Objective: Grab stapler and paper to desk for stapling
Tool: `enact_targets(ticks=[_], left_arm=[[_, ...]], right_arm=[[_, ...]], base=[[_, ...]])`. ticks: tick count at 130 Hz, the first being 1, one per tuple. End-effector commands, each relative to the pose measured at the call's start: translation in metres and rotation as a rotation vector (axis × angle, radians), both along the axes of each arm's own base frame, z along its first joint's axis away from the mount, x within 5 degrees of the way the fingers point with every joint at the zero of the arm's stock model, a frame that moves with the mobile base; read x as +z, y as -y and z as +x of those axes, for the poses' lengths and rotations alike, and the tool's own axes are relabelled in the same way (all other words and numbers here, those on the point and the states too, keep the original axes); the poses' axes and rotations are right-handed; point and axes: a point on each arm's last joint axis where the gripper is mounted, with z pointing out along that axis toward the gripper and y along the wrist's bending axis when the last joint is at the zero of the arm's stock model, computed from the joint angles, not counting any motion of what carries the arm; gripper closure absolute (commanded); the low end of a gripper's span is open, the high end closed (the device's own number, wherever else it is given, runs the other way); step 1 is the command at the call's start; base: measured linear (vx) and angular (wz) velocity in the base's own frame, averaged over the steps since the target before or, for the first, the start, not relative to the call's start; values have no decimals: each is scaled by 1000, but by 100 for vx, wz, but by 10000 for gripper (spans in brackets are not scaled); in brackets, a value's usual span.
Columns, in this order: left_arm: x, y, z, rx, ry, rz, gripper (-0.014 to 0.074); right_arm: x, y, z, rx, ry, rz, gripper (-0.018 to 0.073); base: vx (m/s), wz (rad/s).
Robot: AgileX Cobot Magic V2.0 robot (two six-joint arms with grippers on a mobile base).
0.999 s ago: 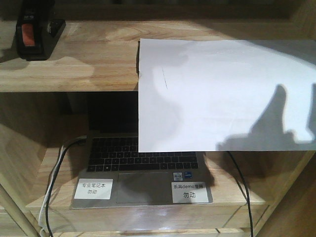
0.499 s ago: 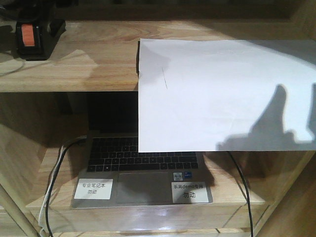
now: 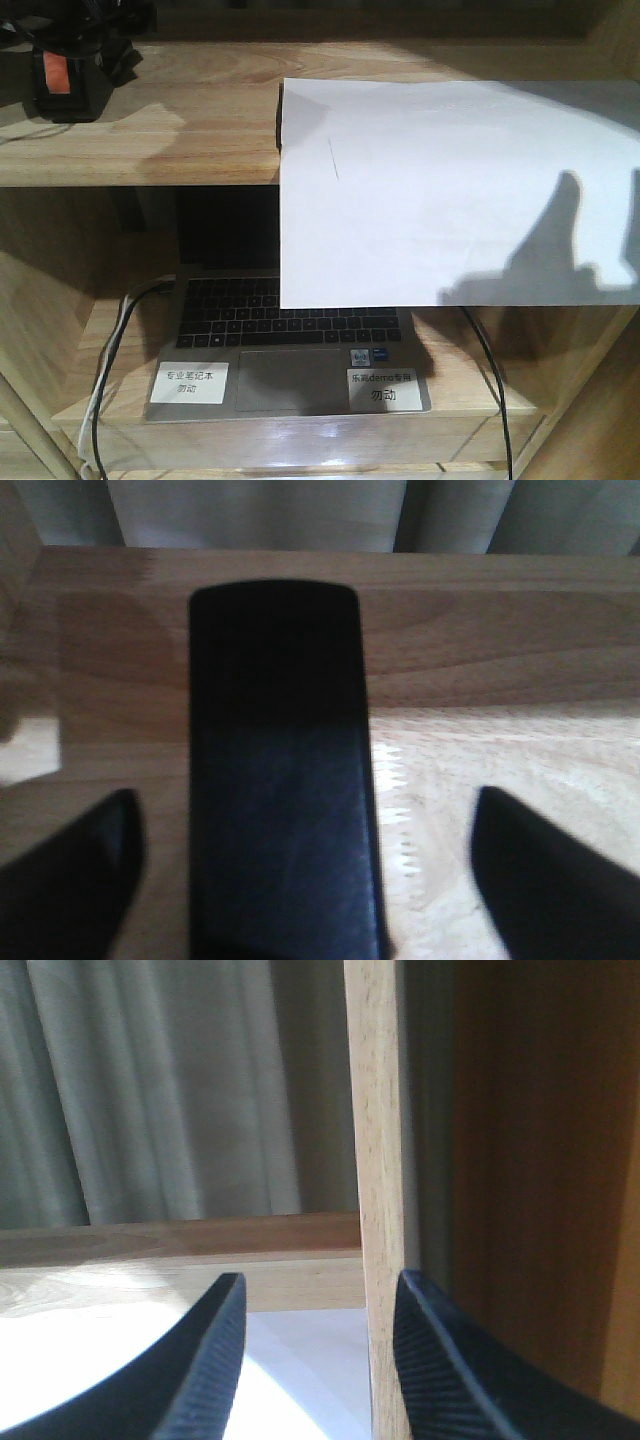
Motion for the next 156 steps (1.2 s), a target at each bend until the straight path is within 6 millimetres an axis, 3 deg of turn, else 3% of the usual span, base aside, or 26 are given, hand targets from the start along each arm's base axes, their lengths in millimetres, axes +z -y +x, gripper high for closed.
enact_targets(ticks=[1, 21, 42, 75, 110, 137, 156], left_arm=[[24, -7, -11, -2, 108, -30, 127], [24, -7, -11, 0, 103, -28, 317], [25, -9, -11, 5, 108, -29, 606], [38, -14, -22, -25, 171, -23, 604], [67, -22, -66, -182, 300, -47, 604], [57, -29, -109, -340, 397, -69, 604], [37, -35, -142, -442, 457, -66, 604]], right_arm=[[13, 1, 0, -14, 88, 1, 234], [13, 1, 0, -14, 88, 1, 234], [13, 1, 0, -14, 88, 1, 234], [13, 1, 0, -14, 88, 1, 234], [13, 1, 0, -14, 88, 1, 234], [13, 1, 0, -14, 88, 1, 234], [13, 1, 0, -14, 88, 1, 234]], base=[[0, 0], [0, 0], [0, 0], [0, 0], [0, 0], [0, 0], [0, 0]])
